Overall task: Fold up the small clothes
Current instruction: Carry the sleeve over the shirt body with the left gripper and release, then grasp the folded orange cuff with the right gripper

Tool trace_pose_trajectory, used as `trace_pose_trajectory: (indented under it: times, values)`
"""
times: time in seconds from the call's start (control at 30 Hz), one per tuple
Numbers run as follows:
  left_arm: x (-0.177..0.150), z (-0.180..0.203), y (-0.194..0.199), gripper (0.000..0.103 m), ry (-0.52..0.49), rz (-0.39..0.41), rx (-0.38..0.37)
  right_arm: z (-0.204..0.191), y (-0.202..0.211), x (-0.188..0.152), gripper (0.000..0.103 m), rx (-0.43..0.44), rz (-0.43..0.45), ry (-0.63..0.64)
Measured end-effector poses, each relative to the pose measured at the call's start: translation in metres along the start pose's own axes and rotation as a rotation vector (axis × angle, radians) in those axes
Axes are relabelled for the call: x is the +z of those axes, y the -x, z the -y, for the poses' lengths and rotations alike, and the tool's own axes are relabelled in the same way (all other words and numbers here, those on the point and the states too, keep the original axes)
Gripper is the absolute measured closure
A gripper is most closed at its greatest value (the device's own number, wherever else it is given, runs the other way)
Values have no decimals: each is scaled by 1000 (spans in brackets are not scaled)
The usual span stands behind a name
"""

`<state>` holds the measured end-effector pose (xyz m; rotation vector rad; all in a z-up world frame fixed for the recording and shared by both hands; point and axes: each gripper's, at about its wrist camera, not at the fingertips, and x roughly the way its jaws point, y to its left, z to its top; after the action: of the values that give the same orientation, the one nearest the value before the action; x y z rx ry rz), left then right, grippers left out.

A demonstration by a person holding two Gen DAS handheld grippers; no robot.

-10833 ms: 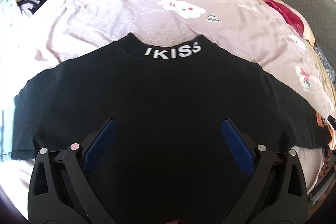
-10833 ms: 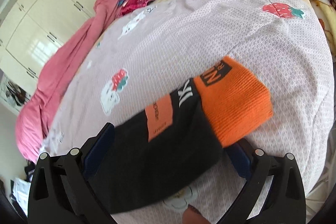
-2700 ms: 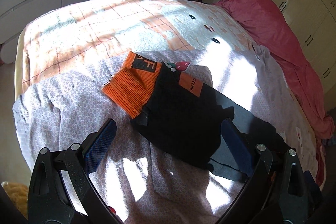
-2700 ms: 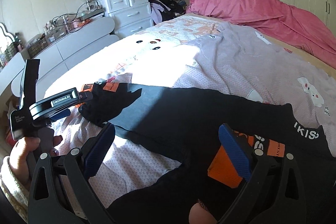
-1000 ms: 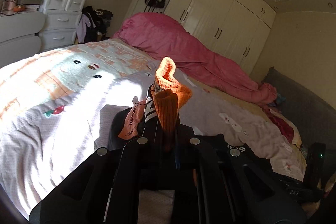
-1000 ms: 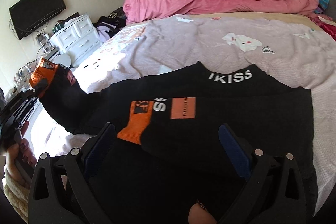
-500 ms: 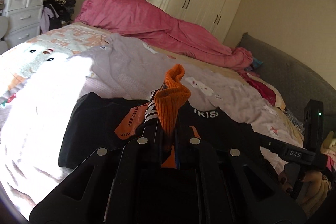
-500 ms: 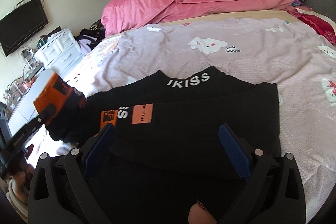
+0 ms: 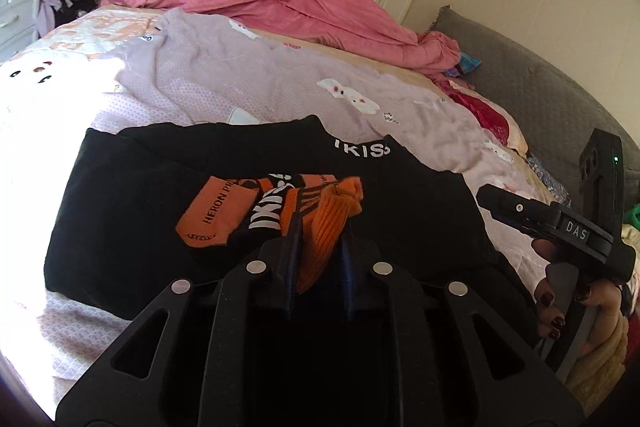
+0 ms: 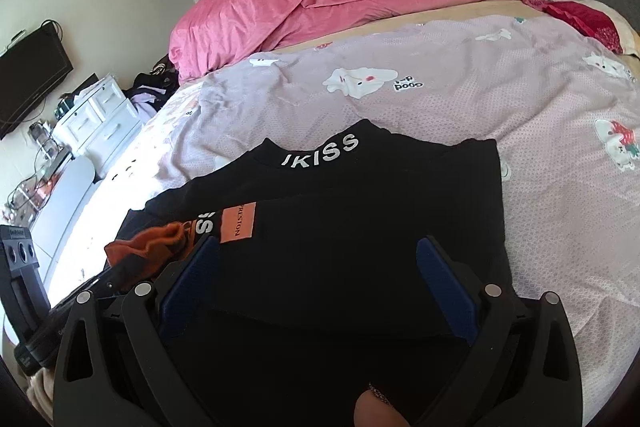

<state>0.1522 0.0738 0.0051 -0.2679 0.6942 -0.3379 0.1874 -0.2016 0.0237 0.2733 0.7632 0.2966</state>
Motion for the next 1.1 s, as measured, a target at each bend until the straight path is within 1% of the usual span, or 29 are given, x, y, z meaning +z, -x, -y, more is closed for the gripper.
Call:
trace_pose_trajectory:
  times: [0.03, 0.07, 0.1, 0.23, 0.33, 0.37, 0.4, 0.47, 0.57, 0.63, 0.67, 0.7, 0.73, 0.77, 0.8, 0.83, 0.87, 0.93, 0.97, 1.0, 1.07, 1.1]
  values:
    - [0, 1, 1, 88, 0, -4, -12, -1, -1, 0, 5, 8, -5, -4]
    - [1, 0, 1, 79, 1, -7, -20, -2, -3, -1, 5, 16, -11, -7]
    - [0, 0, 2, 74, 1, -10, -23, -4, -5, -1, 5, 23, -17, -9]
    - [2, 0, 5, 71, 14, -2, -26, -13, -13, -3, 5, 48, -39, -5]
    - [6, -7, 9, 61, 45, 18, -12, -26, -21, -6, 5, 74, -67, 15]
    - [7, -11, 11, 56, 59, 27, -3, -32, -24, -7, 5, 83, -78, 28]
    - [9, -17, 14, 51, 81, 37, 9, -39, -28, -9, 5, 90, -88, 43]
    - [11, -25, 18, 46, 104, 56, 45, -54, -36, -13, 5, 104, -110, 77]
    - [14, -38, 25, 43, 140, 68, 105, -73, -50, -19, 5, 125, -141, 119]
    - [16, -47, 29, 36, 166, 76, 154, -83, -60, -24, 5, 125, -164, 144]
    - [17, -51, 32, 32, 171, 82, 179, -88, -65, -26, 8, 128, -176, 153]
    - [18, -54, 36, 31, 177, 91, 198, -92, -70, -28, 12, 133, -186, 159]
    - [20, -59, 41, 30, 193, 107, 210, -97, -75, -31, 25, 140, -203, 165]
    - [20, -64, 45, 28, 208, 116, 212, -100, -79, -33, 35, 146, -215, 167]
    - [21, -70, 48, 26, 226, 125, 215, -103, -82, -34, 39, 150, -228, 167]
    - [22, -76, 52, 25, 247, 133, 221, -106, -85, -36, 52, 155, -235, 169]
    - [22, -81, 55, 25, 262, 138, 226, -109, -86, -37, 59, 158, -233, 173]
    - [23, -91, 61, 25, 296, 149, 238, -117, -85, -35, 64, 153, -215, 188]
    - [23, -94, 63, 25, 307, 154, 242, -120, -84, -34, 70, 157, -209, 195]
    - [24, -96, 66, 25, 313, 159, 253, -123, -84, -34, 74, 162, -205, 200]
    - [24, -100, 70, 24, 317, 165, 286, -130, -82, -30, 93, 174, -189, 227]
    - [24, -102, 71, 24, 322, 167, 292, -134, -80, -28, 94, 176, -178, 243]
